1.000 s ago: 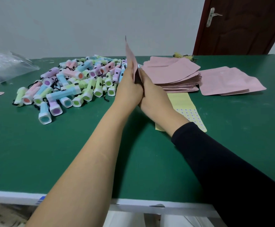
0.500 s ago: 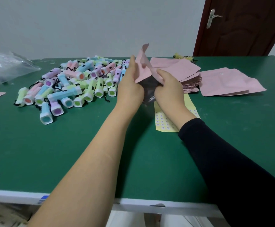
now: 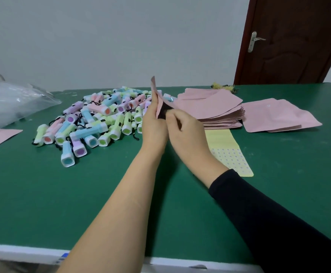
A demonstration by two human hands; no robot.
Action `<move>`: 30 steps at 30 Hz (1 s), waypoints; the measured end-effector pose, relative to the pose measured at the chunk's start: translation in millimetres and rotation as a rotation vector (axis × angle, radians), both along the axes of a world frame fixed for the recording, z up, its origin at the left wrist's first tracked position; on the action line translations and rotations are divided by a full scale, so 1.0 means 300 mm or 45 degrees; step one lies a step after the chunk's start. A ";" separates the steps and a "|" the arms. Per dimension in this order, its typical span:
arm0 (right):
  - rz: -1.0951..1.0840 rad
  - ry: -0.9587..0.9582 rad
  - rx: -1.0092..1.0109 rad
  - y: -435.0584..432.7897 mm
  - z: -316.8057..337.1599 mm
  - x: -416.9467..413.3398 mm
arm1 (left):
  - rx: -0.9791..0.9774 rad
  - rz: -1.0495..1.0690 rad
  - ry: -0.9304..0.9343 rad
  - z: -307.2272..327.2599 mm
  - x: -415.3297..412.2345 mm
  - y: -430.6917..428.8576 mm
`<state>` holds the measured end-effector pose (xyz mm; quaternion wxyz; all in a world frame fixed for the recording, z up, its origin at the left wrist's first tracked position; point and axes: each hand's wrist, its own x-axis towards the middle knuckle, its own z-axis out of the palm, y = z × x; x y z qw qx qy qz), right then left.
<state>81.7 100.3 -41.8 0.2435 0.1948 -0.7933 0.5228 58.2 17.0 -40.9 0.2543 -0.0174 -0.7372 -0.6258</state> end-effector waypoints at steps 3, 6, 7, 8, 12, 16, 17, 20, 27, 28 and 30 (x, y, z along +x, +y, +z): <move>0.163 -0.306 -0.100 -0.004 -0.004 -0.011 | 0.000 -0.034 -0.063 0.001 0.002 0.005; 0.294 -0.497 -0.375 0.003 -0.001 -0.039 | -0.010 -0.113 -0.097 -0.005 0.014 0.032; 0.334 -0.508 -0.437 0.006 -0.005 -0.045 | -0.003 -0.144 -0.108 -0.007 0.017 0.043; 0.369 -0.514 -0.502 0.007 -0.008 -0.049 | -0.005 -0.167 -0.118 -0.009 0.018 0.052; 0.373 -0.530 -0.685 0.026 -0.015 -0.073 | -0.045 -0.280 -0.129 -0.007 0.020 0.068; 0.320 -0.426 -0.725 0.057 -0.009 -0.086 | 0.265 -0.640 -0.129 0.001 0.032 0.071; 0.290 -0.423 -0.713 0.064 -0.009 -0.089 | 0.362 -0.720 -0.156 0.002 0.033 0.069; 0.249 -0.457 -0.699 0.081 -0.007 -0.095 | 0.732 -0.876 -0.295 0.004 0.032 0.048; 0.256 -0.336 -0.358 0.051 -0.011 -0.060 | 0.981 -0.939 -0.554 0.019 0.053 0.055; 0.254 -0.308 -0.312 0.046 -0.011 -0.057 | 1.020 -0.943 -0.544 0.020 0.056 0.058; 0.234 -0.273 -0.241 0.043 -0.009 -0.051 | 1.065 -0.940 -0.528 0.024 0.061 0.060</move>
